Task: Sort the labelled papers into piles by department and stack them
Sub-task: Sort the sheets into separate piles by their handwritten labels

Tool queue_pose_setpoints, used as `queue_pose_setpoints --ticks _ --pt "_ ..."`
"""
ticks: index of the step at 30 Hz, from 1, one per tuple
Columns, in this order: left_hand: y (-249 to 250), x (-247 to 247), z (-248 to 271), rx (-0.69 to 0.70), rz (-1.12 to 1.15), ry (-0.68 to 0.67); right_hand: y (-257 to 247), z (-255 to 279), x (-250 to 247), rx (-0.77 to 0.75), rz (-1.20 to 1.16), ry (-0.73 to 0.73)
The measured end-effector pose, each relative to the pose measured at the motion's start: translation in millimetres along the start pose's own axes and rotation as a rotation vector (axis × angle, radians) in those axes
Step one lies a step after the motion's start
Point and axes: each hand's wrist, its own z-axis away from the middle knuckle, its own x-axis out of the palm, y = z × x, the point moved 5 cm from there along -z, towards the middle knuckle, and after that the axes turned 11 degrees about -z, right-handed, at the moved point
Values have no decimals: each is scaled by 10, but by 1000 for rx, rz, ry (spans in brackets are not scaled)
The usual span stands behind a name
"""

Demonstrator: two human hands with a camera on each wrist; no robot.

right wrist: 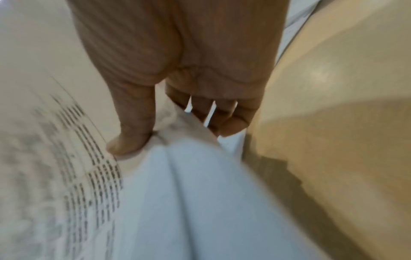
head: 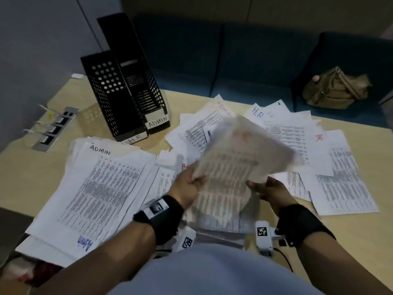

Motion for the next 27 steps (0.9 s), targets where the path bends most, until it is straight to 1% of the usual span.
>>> queue_pose_setpoints --ticks 1,2,3,6,7,9,10,11,12,13,14,15,16,17,18,19,20,22,23,25,27 --pt "-59 -97 -65 -58 26 29 -27 38 109 3 -40 -63" --pt "-137 -226 -122 -98 -47 72 -19 60 217 17 -43 -112" --pt "-228 -346 -161 -151 -118 85 20 78 333 33 -5 -136" --pt "-544 -626 -217 -265 -428 112 256 64 663 -8 277 -134" --pt "-650 -672 -221 -293 -520 104 336 50 773 -31 374 -164" --pt "-827 -727 -205 -339 -683 102 399 122 980 -43 580 -269" --pt "-884 -740 -193 -350 -743 108 418 117 1016 -43 647 -302" --pt "-938 -741 -193 -347 -795 123 372 111 1013 -72 699 -298" --pt "-966 -737 -180 -353 -831 131 259 97 961 -130 737 -227" --pt "-982 -721 -175 -348 -852 142 133 30 843 -203 746 -93" --pt "-964 -705 -155 -353 -873 144 -28 -33 674 -277 748 86" --pt "-944 -689 -148 -348 -885 158 -164 -103 472 -316 777 262" --pt "-896 -684 -126 -348 -895 188 -268 -162 268 -296 837 400" --pt "-841 -678 -111 -337 -919 237 -321 -224 74 -221 902 479" --pt "-760 -667 -85 -329 -963 288 -351 -267 -85 -130 955 505" --pt "-651 -649 -65 -296 -1003 343 -343 -310 -215 -49 998 497" --pt "-526 -613 -43 -241 -1030 380 -324 -345 -308 -2 1017 476" --pt "-295 -486 -38 -91 -1042 395 -256 -458 -417 2 921 414" --pt "-224 -391 -64 -16 -1012 361 -227 -502 -434 -20 827 388" --pt "-108 -156 -123 90 -821 230 -203 -513 -464 -62 685 387" --pt "-18 94 -173 95 -599 95 -206 -458 -535 -129 579 447"
